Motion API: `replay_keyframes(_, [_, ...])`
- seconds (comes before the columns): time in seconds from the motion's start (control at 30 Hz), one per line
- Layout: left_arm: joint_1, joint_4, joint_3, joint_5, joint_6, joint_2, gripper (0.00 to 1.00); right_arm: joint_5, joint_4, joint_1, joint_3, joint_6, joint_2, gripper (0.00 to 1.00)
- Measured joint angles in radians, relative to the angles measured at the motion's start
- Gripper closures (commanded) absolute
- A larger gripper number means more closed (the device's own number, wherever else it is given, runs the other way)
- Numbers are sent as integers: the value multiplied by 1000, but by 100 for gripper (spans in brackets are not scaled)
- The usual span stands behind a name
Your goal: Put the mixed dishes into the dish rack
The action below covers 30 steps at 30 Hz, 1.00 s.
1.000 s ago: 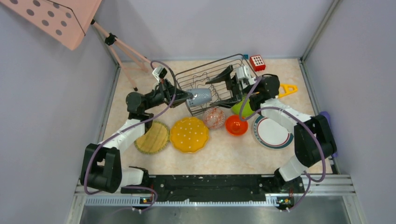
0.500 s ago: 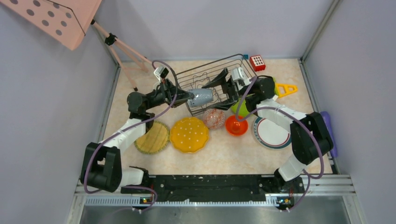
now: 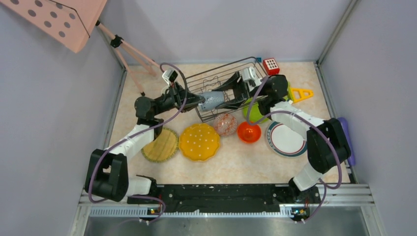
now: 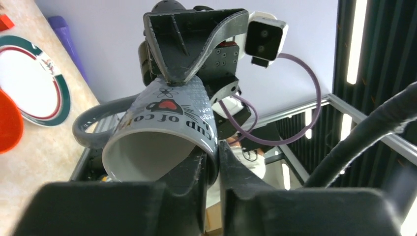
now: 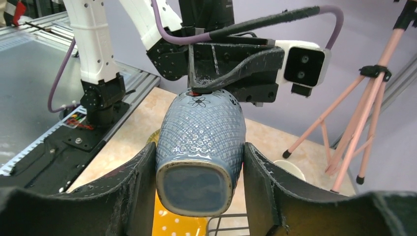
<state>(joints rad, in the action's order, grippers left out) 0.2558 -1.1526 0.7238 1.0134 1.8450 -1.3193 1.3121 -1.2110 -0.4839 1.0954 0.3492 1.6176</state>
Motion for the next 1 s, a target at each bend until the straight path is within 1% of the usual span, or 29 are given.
replay_keyframes(0.07, [1,37,1,-8,-39,5,52,11,32,6,10,-5,0,100])
replay_keyframes(0.1, [1,89,2,-15,-70,13,42,21,52,11,17,-10,0,100])
replay_keyframes(0.13, [2,134,3,-21,-113,23,35,31,80,16,26,-18,0,100])
replay_keyframes(0.2, [2,300,11,-51,-220,60,25,47,160,23,56,-58,1,100])
replay_keyframes(0.27, [2,454,19,-92,-323,101,19,50,296,34,107,-143,2,100])
replay_keyframes(0.33, [1,589,28,-140,-420,145,17,34,494,42,173,-288,4,100])
replay_keyframes(0.43, [0,755,44,-208,-542,186,16,-57,900,40,326,-568,26,100])
replay_keyframes(0.6, [-1,1055,73,-389,-749,242,14,-233,1434,28,597,-945,151,100])
replay_keyframes(0.63, [-3,1130,73,-449,-798,263,14,-281,1532,23,647,-1014,186,100])
replay_keyframes(0.67, [-4,1143,73,-460,-806,267,13,-316,1600,18,678,-1062,212,100])
replay_keyframes(0.8, [-6,1265,69,-598,-895,328,12,-459,1864,-15,790,-1233,331,100])
replay_keyframes(0.87, [-7,1305,60,-658,-932,373,12,-504,1958,-34,828,-1289,381,100])
replay_keyframes(1.0, [-8,1347,21,-752,-986,459,12,-576,2090,-71,910,-1368,462,100])
